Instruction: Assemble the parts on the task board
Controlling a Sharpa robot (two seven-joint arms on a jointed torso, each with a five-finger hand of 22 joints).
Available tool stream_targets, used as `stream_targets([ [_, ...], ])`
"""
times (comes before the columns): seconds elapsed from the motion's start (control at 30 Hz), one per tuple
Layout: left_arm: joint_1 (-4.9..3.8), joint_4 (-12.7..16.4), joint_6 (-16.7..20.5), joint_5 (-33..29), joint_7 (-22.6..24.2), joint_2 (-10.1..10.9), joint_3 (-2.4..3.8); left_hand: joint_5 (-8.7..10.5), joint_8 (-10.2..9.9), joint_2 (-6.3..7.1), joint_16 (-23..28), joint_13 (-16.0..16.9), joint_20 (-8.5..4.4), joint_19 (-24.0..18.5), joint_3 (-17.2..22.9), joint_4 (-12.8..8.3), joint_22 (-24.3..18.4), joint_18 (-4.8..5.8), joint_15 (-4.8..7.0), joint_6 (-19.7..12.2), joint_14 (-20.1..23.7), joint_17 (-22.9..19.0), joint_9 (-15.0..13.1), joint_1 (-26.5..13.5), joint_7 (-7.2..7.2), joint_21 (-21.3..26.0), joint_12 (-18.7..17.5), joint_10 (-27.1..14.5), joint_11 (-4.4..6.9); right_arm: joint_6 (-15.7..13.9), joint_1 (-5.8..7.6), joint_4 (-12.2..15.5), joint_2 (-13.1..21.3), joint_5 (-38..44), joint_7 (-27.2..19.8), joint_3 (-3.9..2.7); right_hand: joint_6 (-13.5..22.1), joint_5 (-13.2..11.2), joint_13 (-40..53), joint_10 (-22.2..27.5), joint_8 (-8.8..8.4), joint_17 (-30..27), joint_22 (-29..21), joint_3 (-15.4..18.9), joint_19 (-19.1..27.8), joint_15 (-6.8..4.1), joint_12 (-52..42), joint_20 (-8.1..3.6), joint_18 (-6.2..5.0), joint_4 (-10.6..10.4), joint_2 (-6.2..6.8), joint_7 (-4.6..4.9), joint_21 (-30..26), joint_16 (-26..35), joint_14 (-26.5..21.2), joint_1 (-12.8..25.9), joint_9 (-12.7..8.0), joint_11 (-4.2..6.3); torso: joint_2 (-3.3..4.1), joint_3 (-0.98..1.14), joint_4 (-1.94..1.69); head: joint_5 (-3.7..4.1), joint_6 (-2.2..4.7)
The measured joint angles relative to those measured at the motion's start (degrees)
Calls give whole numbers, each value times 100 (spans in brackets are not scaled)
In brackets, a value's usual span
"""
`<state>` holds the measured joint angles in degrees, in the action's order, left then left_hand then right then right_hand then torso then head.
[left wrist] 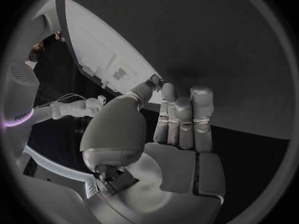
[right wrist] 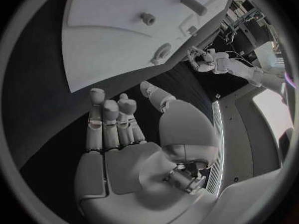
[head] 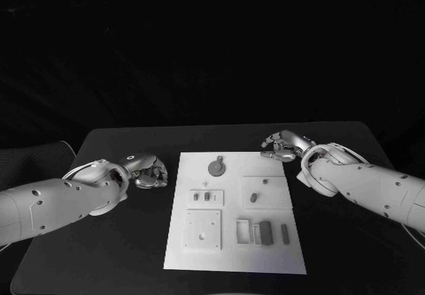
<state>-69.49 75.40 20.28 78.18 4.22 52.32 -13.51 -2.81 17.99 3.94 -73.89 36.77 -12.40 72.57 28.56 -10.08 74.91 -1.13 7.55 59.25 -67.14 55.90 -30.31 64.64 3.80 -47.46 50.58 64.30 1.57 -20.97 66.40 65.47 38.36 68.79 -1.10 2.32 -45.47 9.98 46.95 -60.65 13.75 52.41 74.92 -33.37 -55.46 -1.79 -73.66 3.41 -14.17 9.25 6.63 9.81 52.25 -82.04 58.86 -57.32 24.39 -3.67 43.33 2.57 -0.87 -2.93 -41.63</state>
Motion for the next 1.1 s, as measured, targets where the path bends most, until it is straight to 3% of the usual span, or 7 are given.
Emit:
stream_targets([
  [0.17, -240, 151, -19, 26, -31, -27, 3, 0, 2, 6, 0, -5, -10, -10, 0, 0, 0, 4, 0, 0, -1, 3, -4, -6, 0, 0, 0, 0, 0, 0, 0, -4, -14, 0, 2, 0, 0, 0, 0, 0, 0, 0, 0, 0, 0, 1, 0, 0, 1, 0, 0, 0, 0, 0, -1, 0, 0, 0, -1, -3, -1, 0, 7],
  [0.27, -324, 160, -28, 51, -53, -120, 5, 0, 1, 24, 0, -5, -10, -10, 15, 15, 0, 5, 0, 1, -2, 3, -5, 11, 0, 0, 0, 0, 0, 1, 0, -6, -27, -1, 2, 0, 0, 0, 0, -1, 0, 0, 0, 0, 0, 1, 0, 0, 2, 0, 0, -1, 0, 0, -1, 0, -5, 1, 0, -5, -2, 4, 12],
  [0.7, -336, 86, -185, 175, -81, -783, 0, -9, -8, 47, 0, -5, -31, 13, 15, 15, -1, 6, 1, 2, -23, 8, -3, 2, 1, 0, 0, 0, -1, 5, 0, -17, -78, -1, 4, 0, 9, 0, 1, -9, 0, 0, -1, 0, 0, 2, 0, 0, 4, 0, 0, -10, 0, 0, -2, 0, -5, 9, 2, -5, 0, 60, 43],
  [1.1, -331, -123, -329, 338, -104, -1247, -3, -11, -37, 74, 23, -4, -29, 14, 32, 24, -1, 7, -7, -11, -34, 16, 6, 20, 18, 0, 0, 0, -1, 9, 0, -18, -102, -2, 5, 0, 9, 0, 1, -9, 0, 0, -1, 0, 0, -9, 0, 0, 6, 0, 0, -11, 0, 0, 9, 0, -5, 9, 6, -3, 5, 127, 40],
])
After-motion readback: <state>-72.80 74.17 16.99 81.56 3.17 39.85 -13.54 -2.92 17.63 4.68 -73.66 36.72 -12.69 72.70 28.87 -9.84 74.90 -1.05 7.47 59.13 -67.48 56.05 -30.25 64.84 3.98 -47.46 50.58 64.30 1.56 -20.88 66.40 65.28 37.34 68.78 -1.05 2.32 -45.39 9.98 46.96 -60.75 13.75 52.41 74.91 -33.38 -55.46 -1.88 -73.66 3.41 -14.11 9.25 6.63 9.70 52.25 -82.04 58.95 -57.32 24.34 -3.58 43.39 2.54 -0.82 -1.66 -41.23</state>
